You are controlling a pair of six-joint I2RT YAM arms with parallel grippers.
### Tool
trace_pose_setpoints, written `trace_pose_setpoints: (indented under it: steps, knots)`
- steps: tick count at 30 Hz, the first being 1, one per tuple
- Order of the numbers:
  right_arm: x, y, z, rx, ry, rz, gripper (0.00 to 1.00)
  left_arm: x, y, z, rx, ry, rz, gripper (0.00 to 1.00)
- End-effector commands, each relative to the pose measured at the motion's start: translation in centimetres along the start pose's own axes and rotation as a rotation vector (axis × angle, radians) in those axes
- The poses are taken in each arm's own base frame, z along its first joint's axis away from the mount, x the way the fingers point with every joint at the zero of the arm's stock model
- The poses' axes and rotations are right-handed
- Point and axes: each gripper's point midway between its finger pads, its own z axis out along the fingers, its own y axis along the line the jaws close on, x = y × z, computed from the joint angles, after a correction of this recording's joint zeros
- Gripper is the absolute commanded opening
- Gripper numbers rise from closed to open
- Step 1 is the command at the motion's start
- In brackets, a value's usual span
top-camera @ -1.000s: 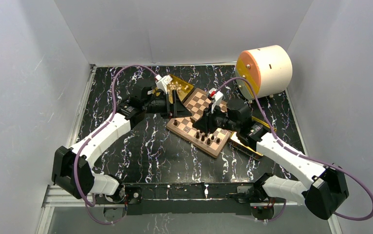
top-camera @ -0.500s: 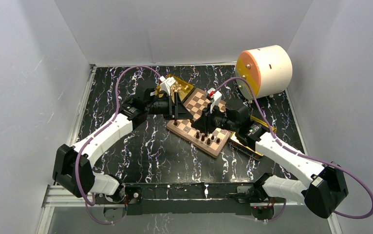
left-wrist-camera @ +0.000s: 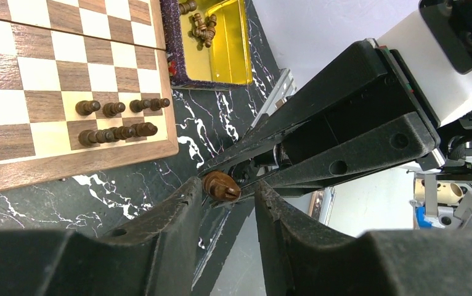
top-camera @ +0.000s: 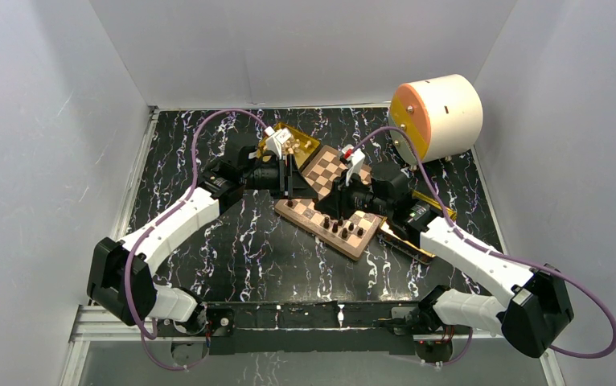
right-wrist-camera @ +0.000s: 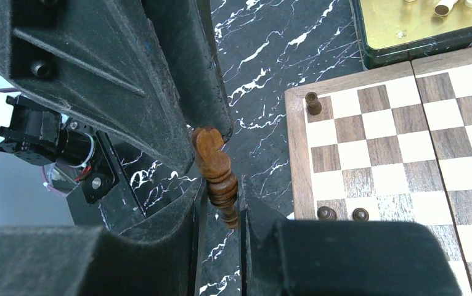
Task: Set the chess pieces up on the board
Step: Pick up the chess piece from the storage box.
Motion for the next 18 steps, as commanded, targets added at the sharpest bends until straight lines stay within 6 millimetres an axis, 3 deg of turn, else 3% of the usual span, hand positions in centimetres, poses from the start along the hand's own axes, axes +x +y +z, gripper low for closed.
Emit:
trace_pose_setpoints:
  steps: [1, 5, 11, 18]
  knots:
    - [-3.2, 1.1, 0.2, -0.037, -0.09, -0.033, 0.17, 0.9, 0.1, 0.3, 0.024, 0.033, 0.007, 0.36]
    - [-2.9, 1.2, 0.3, -0.042, -0.086, -0.031, 0.16, 0.9, 0.1, 0.4, 0.023, 0.034, 0.013, 0.32]
    - [-2.4, 1.0, 0.2, -0.035, -0.073, -0.027, 0.16, 0.6, 0.2, 0.4, 0.01, 0.019, 0.03, 0.19]
    - [-0.4, 0.1, -0.5, 0.008, -0.032, -0.022, 0.17, -0.2, 1.3, -0.2, -0.087, 0.001, 0.084, 0.15]
